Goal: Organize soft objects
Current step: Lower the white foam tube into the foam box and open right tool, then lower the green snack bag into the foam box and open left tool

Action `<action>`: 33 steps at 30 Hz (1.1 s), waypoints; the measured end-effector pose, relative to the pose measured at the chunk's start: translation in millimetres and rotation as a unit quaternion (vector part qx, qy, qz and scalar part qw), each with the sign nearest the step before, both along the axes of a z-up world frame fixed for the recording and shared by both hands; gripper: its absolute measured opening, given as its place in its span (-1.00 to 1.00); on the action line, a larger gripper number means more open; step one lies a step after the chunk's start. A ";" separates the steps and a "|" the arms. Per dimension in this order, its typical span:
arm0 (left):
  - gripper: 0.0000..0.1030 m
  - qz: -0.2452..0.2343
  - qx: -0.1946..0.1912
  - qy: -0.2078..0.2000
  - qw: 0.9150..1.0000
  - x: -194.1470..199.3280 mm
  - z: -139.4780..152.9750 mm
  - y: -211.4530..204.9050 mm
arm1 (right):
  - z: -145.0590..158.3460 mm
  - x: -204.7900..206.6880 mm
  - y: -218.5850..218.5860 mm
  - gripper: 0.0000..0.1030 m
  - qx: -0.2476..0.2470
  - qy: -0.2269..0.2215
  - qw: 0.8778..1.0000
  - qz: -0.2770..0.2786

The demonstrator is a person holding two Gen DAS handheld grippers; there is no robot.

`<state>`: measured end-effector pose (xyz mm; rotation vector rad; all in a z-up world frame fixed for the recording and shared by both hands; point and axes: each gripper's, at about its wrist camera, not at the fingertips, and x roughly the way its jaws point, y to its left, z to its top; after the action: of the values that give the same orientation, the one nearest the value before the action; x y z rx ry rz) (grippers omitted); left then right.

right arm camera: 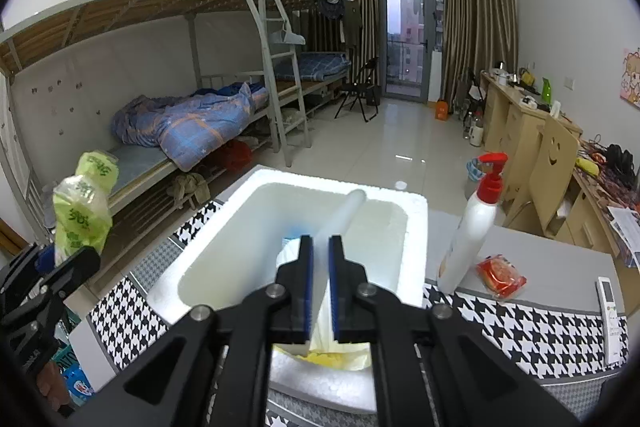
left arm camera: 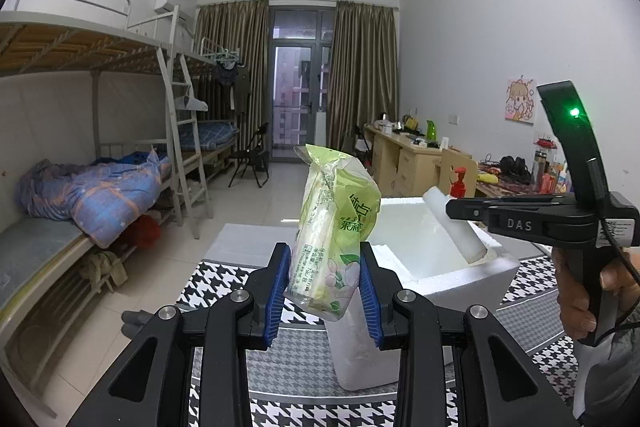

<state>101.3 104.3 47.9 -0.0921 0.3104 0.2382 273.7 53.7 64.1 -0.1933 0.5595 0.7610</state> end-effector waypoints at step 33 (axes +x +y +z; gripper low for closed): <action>-0.32 -0.025 0.011 0.012 1.000 19.3 5.2 -6.8 | 8.3 -13.4 -37.5 0.76 0.017 -0.038 0.999 -0.010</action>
<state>120.6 97.4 53.1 -0.0586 0.3342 0.1930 260.3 16.2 72.5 -0.1848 0.4753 0.7397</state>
